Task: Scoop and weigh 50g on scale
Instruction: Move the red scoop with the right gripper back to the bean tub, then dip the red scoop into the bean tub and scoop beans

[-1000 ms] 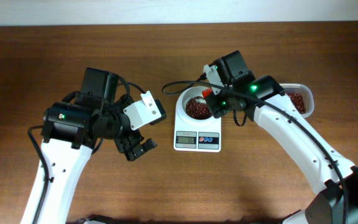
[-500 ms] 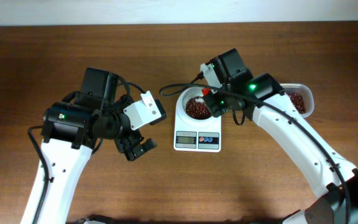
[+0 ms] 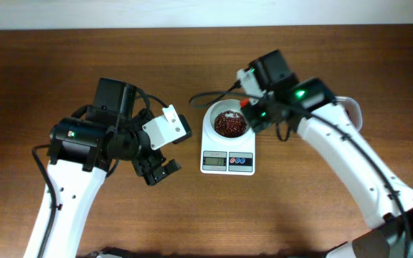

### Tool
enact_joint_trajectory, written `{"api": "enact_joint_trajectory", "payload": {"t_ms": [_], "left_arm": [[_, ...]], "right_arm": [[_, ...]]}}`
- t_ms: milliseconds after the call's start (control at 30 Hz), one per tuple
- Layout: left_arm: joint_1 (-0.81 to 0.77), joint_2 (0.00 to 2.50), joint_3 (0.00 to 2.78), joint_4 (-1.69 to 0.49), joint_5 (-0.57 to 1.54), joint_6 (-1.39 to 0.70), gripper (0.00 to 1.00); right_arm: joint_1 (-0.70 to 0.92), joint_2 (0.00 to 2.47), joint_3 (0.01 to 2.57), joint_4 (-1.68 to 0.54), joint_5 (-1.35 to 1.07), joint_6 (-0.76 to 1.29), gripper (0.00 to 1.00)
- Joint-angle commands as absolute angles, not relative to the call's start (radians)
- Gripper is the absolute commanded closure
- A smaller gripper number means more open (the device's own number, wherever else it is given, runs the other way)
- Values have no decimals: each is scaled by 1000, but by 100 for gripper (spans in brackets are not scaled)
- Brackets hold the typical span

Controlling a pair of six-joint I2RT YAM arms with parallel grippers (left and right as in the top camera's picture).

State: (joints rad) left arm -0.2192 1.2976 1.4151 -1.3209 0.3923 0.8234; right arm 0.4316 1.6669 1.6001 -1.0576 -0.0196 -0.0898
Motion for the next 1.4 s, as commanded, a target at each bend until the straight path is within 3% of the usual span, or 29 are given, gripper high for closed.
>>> {"api": "enact_joint_trajectory", "payload": {"t_ms": [0, 233, 433, 833, 1367], "left_arm": [[-215, 1280, 1408, -1322, 396, 832, 1], [-215, 1280, 1408, -1322, 396, 832, 1], [-215, 1280, 1408, -1322, 396, 832, 1], [-215, 1280, 1408, -1321, 396, 832, 1], [-215, 1280, 1408, -1322, 396, 832, 1]], "right_arm": [[319, 1637, 1744, -1119, -21, -90, 96], [25, 1645, 1777, -1287, 16, -157, 96], [-88, 1684, 1777, -1336, 28, -233, 96], [-93, 1901, 1777, -1310, 114, -233, 96], [-93, 2019, 1776, -1294, 244, -232, 96]]}}
